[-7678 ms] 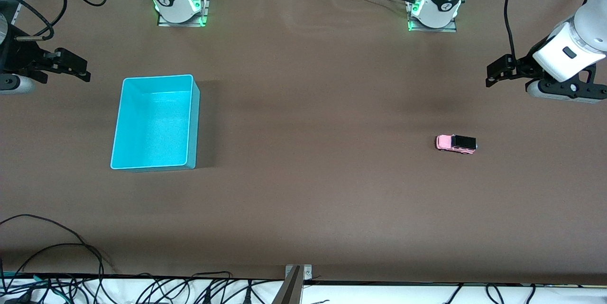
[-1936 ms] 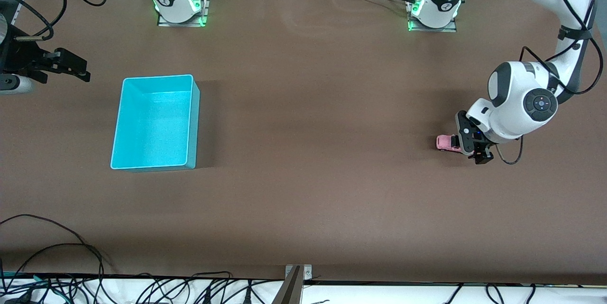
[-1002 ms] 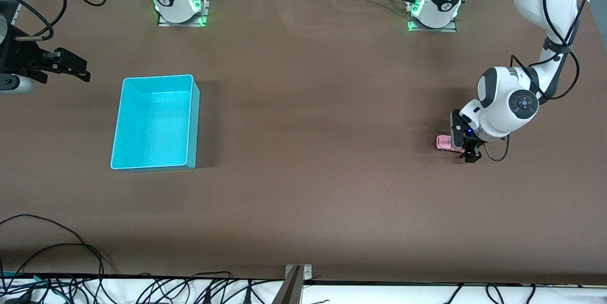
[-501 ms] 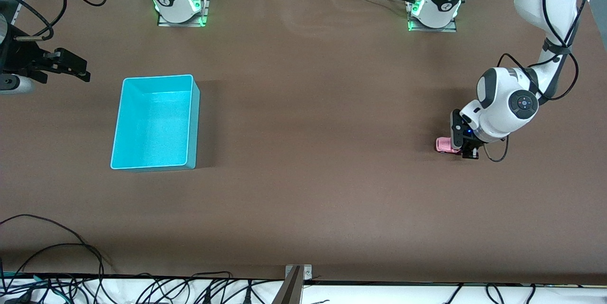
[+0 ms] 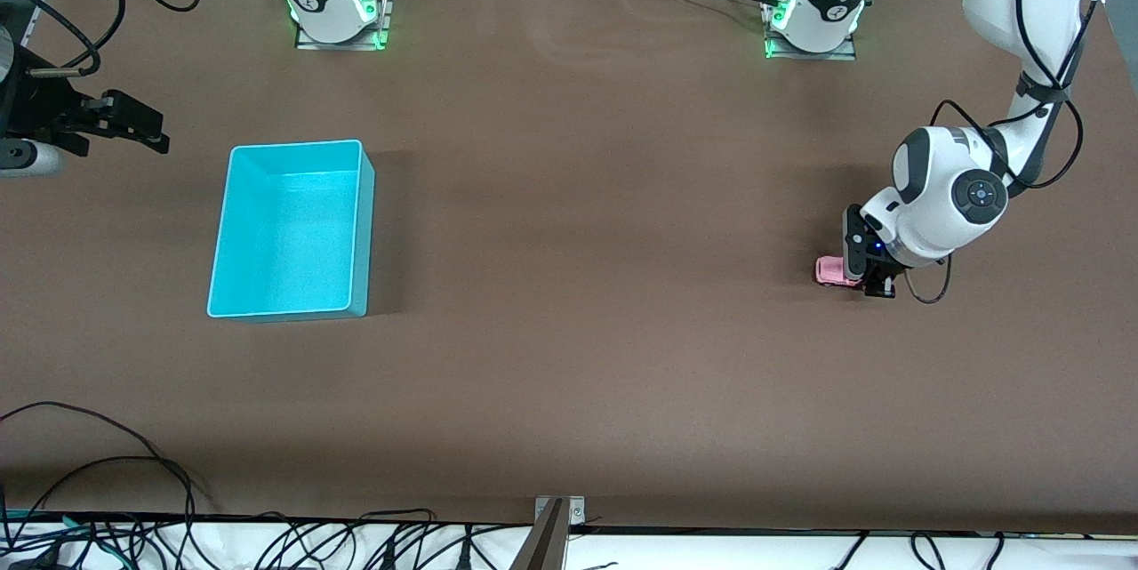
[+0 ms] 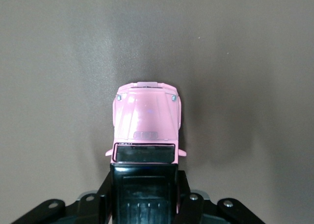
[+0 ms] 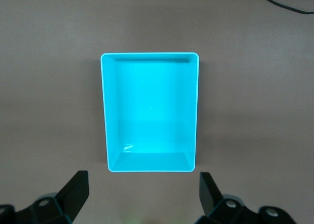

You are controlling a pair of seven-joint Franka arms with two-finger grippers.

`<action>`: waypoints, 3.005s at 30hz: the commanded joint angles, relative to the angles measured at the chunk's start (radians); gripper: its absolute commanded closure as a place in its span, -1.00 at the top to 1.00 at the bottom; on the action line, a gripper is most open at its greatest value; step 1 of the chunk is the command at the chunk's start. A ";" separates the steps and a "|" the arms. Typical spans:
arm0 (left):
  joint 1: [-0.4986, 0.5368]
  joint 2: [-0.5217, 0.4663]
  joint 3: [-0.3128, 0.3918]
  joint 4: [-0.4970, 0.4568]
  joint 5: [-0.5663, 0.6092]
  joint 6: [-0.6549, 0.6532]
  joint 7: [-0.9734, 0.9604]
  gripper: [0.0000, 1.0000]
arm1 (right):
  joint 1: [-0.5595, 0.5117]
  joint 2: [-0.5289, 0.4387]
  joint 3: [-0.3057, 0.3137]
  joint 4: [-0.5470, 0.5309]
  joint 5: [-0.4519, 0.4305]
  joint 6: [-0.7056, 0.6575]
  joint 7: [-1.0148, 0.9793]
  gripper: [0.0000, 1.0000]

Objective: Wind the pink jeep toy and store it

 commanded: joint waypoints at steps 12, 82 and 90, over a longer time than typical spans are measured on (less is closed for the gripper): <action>0.159 0.092 0.005 0.051 0.023 -0.033 0.175 -1.00 | -0.013 -0.018 0.012 -0.017 -0.012 0.002 -0.003 1.00; 0.496 0.099 -0.063 0.555 -0.049 -0.602 0.319 1.00 | -0.013 -0.018 0.012 -0.017 -0.012 0.002 -0.003 1.00; 0.483 0.099 -0.113 0.632 -0.049 -0.643 0.173 1.00 | -0.011 -0.018 0.012 -0.017 -0.012 0.002 -0.003 1.00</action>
